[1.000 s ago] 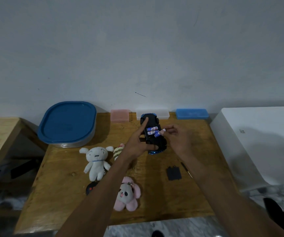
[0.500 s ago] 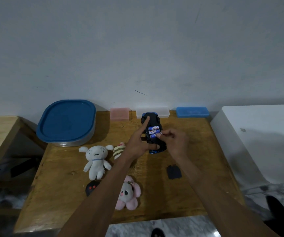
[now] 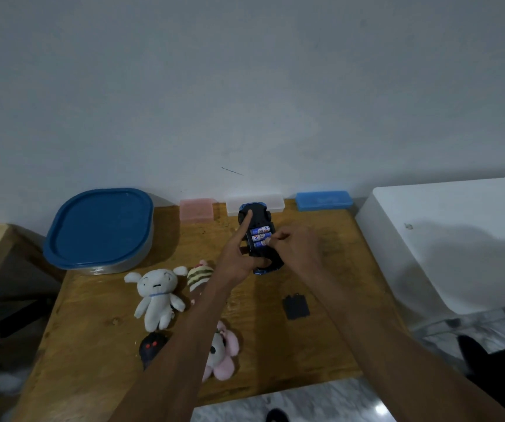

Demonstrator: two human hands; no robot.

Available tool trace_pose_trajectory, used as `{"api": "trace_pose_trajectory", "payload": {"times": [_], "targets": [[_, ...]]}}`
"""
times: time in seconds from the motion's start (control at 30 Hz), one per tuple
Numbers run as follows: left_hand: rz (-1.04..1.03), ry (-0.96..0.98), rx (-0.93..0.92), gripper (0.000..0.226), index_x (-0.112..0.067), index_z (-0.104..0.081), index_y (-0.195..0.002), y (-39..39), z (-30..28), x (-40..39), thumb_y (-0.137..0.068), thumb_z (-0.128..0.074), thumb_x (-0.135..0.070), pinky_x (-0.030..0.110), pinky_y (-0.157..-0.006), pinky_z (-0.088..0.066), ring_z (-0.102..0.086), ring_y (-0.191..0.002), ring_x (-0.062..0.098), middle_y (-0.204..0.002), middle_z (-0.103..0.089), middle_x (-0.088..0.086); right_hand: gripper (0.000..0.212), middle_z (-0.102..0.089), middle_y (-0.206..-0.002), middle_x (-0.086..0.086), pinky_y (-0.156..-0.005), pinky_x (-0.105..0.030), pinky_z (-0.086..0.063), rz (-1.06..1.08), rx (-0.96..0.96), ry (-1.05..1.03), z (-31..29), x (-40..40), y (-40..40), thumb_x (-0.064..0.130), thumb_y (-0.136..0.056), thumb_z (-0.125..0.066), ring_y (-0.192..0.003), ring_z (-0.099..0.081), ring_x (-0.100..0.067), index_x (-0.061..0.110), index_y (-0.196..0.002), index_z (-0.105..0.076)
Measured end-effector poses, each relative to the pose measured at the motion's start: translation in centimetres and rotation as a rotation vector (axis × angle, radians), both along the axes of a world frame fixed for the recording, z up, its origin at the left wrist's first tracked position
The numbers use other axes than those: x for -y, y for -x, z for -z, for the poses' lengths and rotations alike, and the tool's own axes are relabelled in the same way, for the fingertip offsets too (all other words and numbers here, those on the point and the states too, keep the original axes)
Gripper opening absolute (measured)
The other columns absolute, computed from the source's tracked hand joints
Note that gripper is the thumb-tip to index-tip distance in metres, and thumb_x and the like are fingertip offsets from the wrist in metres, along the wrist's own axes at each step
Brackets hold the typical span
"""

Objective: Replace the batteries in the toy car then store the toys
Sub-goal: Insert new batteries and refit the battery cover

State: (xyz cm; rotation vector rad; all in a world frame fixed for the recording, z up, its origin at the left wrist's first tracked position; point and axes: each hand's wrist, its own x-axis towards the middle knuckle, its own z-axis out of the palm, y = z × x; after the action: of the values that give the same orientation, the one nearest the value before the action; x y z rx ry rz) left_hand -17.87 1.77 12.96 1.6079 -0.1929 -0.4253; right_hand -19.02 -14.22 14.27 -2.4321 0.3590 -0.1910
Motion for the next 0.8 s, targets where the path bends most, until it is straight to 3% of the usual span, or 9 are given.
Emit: {"api": "trace_pose_trajectory", "payload": {"times": [0.1, 0.17, 0.27, 0.4, 0.53, 0.63, 0.8], "targets": [[0.028, -0.035, 0.001, 0.114, -0.045, -0.024, -0.156, -0.5, -0.7, 0.0, -0.075, -0.079, 0.013, 0.027, -0.074, -0.061, -0.061, -0.108, 0.015, -0.152, -0.041, 0.005, 0.016, -0.071, -0.089, 0.007, -0.069, -0.027, -0.057, 0.114, 0.083, -0.237, 0.2, 0.3, 0.7, 0.034, -0.094, -0.066, -0.081, -0.066, -0.010, 0.021, -0.096, -0.075], [0.035, -0.062, 0.001, 0.116, -0.044, -0.024, -0.157, -0.8, -1.1, 0.1, -0.074, -0.079, 0.014, 0.026, -0.075, -0.061, -0.059, -0.112, 0.021, -0.153, -0.040, 0.002, 0.016, -0.069, -0.084, 0.005, -0.065, -0.025, -0.054, 0.192, 0.096, -0.288, 0.9, 0.8, 1.6, 0.033, -0.097, -0.061, -0.078, -0.065, -0.012, 0.022, -0.091, -0.071], [0.038, -0.077, 0.001, 0.117, -0.042, -0.023, -0.158, -0.8, -1.3, 0.3, -0.072, -0.079, 0.015, 0.024, -0.074, -0.061, -0.060, -0.110, 0.016, -0.150, -0.042, -0.001, 0.011, -0.071, -0.092, 0.001, -0.063, -0.015, -0.042, 0.238, -0.022, -0.258, 2.7, 1.7, 3.2, 0.021, -0.096, -0.064, -0.082, -0.062, -0.011, 0.016, -0.096, -0.073], [0.046, -0.080, -0.025, 0.117, -0.043, -0.022, -0.157, -0.1, -0.6, 0.5, -0.073, -0.078, 0.016, 0.025, -0.073, -0.061, -0.062, -0.105, 0.014, -0.145, -0.045, 0.001, 0.010, -0.074, -0.100, -0.007, -0.071, -0.019, -0.043, 0.293, -0.209, -0.215, 5.5, 2.7, 5.5, 0.009, -0.091, -0.068, -0.092, -0.068, -0.018, 0.011, -0.094, -0.077], [0.052, -0.091, -0.036, 0.118, -0.044, -0.022, -0.157, 0.5, 0.5, 0.8, -0.072, -0.079, 0.016, 0.027, -0.075, -0.062, -0.061, -0.109, 0.019, -0.146, -0.045, 0.006, 0.017, -0.073, -0.105, -0.009, -0.068, -0.023, -0.050, 0.296, -0.393, -0.157, 7.6, 3.4, 7.6, 0.016, -0.088, -0.073, -0.092, -0.068, -0.022, 0.012, -0.104, -0.078], [0.073, -0.091, -0.045, 0.118, -0.044, -0.022, -0.157, 0.9, 1.4, 0.8, -0.072, -0.079, 0.015, 0.030, -0.081, -0.062, -0.061, -0.111, 0.020, -0.147, -0.045, 0.007, 0.031, -0.074, -0.104, -0.009, -0.075, -0.029, -0.058, 0.215, -0.425, -0.159, 8.9, 3.3, 8.5, 0.025, -0.081, -0.082, -0.090, -0.069, -0.021, 0.009, -0.107, -0.076], [0.072, -0.075, -0.107, 0.119, -0.047, -0.024, -0.155, 1.6, 2.3, 0.9, -0.071, -0.078, 0.018, 0.044, -0.087, -0.061, -0.063, -0.114, 0.026, -0.148, -0.046, 0.005, 0.035, -0.071, -0.107, -0.009, -0.070, -0.022, -0.046, 0.122, -0.393, -0.037, 9.8, 2.3, 9.7, 0.024, -0.078, -0.083, -0.096, -0.068, -0.024, 0.010, -0.109, -0.073]]}}
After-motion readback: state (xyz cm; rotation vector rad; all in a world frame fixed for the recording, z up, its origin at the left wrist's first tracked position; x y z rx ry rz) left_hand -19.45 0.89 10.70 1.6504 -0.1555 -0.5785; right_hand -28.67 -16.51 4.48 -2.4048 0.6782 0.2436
